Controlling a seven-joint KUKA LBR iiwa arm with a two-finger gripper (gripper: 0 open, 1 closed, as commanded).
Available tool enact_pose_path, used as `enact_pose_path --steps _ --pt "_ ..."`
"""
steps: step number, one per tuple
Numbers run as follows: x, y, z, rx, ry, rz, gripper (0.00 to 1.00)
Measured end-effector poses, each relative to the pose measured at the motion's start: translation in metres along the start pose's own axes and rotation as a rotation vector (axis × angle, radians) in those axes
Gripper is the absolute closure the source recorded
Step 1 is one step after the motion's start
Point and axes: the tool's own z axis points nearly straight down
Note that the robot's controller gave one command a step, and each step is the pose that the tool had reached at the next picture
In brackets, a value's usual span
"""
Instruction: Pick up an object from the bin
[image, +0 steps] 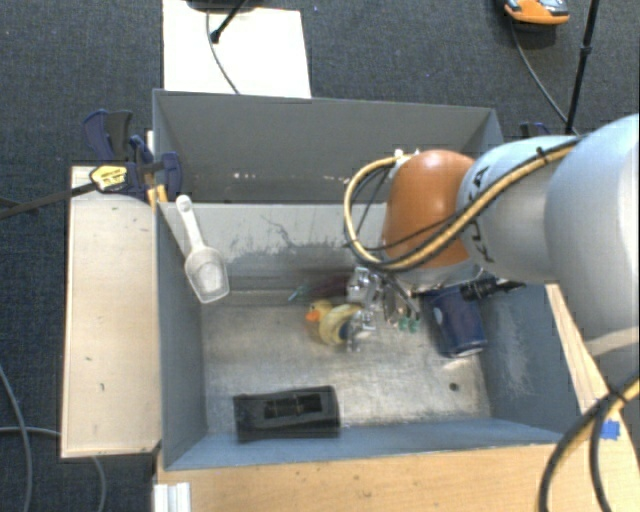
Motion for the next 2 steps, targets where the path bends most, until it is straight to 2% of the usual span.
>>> enact_pose_path --steps 1,2 --pt "0.0682 -0.0202 -0.0887 -0.002 -0.012 -0.275 1.0" --pt "0.0683 -0.0202 -0.0885 -0.002 -0.012 -0.274 1.0"
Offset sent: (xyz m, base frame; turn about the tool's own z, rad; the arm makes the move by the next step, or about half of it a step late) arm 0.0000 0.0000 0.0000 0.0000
